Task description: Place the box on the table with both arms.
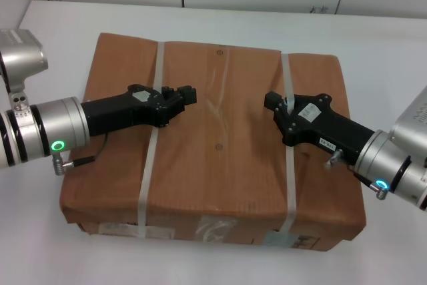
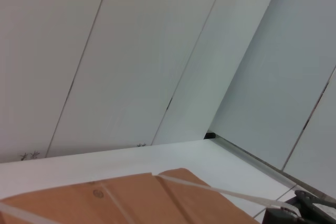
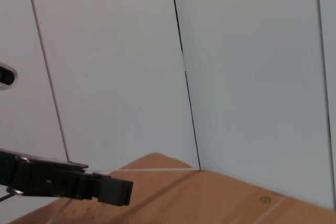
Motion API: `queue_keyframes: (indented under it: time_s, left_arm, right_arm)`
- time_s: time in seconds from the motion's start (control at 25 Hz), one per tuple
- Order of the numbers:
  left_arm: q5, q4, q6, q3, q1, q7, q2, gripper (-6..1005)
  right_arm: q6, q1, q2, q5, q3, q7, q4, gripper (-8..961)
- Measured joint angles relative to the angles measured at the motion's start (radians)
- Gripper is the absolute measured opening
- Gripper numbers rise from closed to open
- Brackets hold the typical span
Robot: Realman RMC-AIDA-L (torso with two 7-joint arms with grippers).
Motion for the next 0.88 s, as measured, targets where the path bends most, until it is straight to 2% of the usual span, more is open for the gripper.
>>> queue_keyframes:
  time_s: [0.72, 0.88]
  left_arm:
    - [0.001, 0.000, -0.001, 0.000, 0.003, 0.002, -0.006, 85]
    - [0.004, -0.006, -0.035, 0.001, 0.003, 0.008, -0.005, 85]
  right_arm:
    - [0.002, -0.002, 0.000, 0.000, 0.000, -0.001, 0.000, 31]
    - [0.043, 0.002, 0.000, 0.000, 0.000, -0.009, 0.002, 38]
